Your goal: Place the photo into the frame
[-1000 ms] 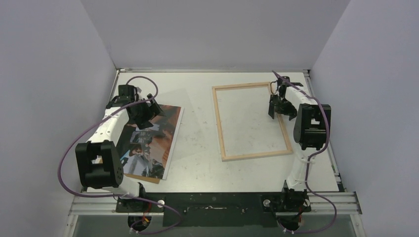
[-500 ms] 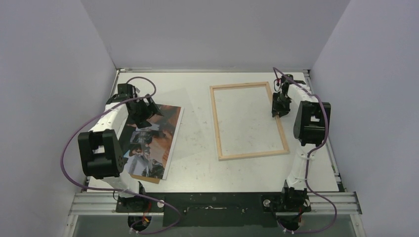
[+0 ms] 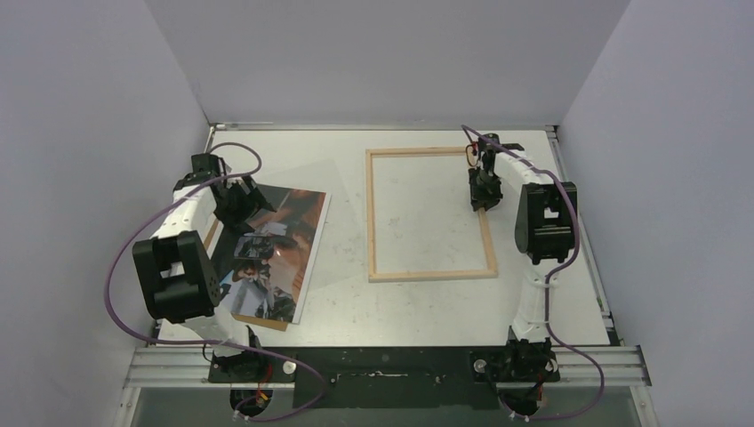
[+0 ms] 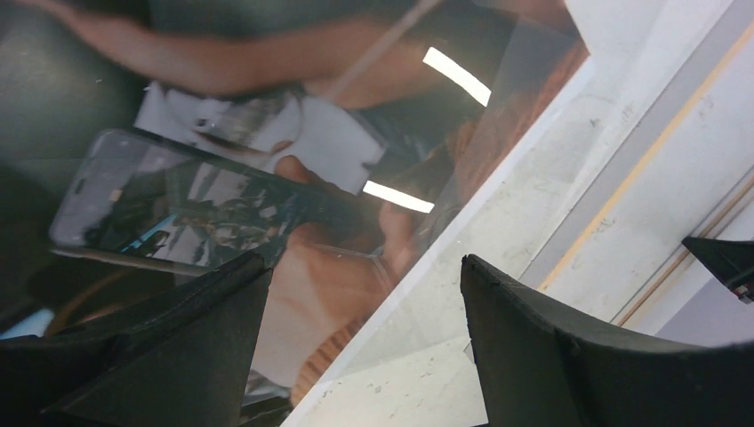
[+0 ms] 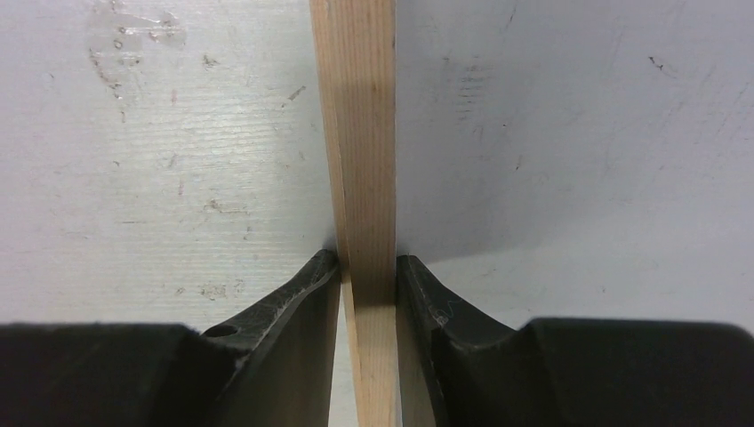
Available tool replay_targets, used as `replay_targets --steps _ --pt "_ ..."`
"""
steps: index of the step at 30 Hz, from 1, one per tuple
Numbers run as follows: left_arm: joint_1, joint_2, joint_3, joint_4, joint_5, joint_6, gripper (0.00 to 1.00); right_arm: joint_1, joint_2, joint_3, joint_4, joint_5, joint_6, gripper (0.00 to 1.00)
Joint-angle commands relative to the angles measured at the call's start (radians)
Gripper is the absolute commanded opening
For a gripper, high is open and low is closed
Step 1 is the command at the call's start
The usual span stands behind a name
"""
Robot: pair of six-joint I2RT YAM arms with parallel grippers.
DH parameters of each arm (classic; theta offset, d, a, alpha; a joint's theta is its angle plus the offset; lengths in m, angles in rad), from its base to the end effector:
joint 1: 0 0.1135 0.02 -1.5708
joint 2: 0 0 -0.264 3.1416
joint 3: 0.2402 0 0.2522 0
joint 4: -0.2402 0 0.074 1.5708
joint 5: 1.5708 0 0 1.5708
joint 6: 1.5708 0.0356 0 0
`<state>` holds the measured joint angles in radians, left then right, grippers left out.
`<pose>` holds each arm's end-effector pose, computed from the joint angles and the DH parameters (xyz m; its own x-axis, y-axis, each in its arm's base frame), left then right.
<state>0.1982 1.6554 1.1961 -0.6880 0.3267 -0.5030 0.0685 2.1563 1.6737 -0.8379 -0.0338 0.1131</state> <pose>0.3285 0.0543 0.2235 -0.7555 -0.6174 -0.2190 -0.4810 0.7498 -0.4544 0.4368 0.0312 0.1668 -0.9691 0.0466 -0.2424 0.0328 0.9976 0.0605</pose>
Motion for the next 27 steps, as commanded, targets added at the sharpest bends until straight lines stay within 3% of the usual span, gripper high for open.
replay_targets --steps 1,9,12,15,19,22,27 --pt "0.032 -0.056 0.019 -0.06 -0.085 0.034 0.77 0.001 0.005 0.025 0.0 0.065 -0.035 0.22" --pt "0.091 -0.066 -0.008 -0.092 -0.125 0.027 0.77 -0.043 -0.01 0.022 0.017 0.057 -0.124 0.28" --pt "0.098 -0.066 -0.015 -0.111 -0.174 0.012 0.77 -0.037 -0.016 0.035 -0.003 0.065 -0.073 0.69" --pt "0.11 -0.066 -0.041 -0.116 -0.218 0.009 0.77 -0.008 -0.076 0.028 0.015 0.076 -0.042 0.81" --pt "0.142 -0.069 -0.114 -0.039 -0.12 0.028 0.74 0.04 -0.112 0.112 -0.038 0.135 0.024 0.83" --pt "0.171 -0.087 -0.176 0.041 -0.024 0.023 0.7 0.121 -0.14 0.137 -0.012 0.011 0.08 0.83" --pt "0.176 -0.121 -0.214 0.171 0.131 -0.016 0.52 0.315 -0.114 0.107 0.109 -0.199 0.243 0.78"
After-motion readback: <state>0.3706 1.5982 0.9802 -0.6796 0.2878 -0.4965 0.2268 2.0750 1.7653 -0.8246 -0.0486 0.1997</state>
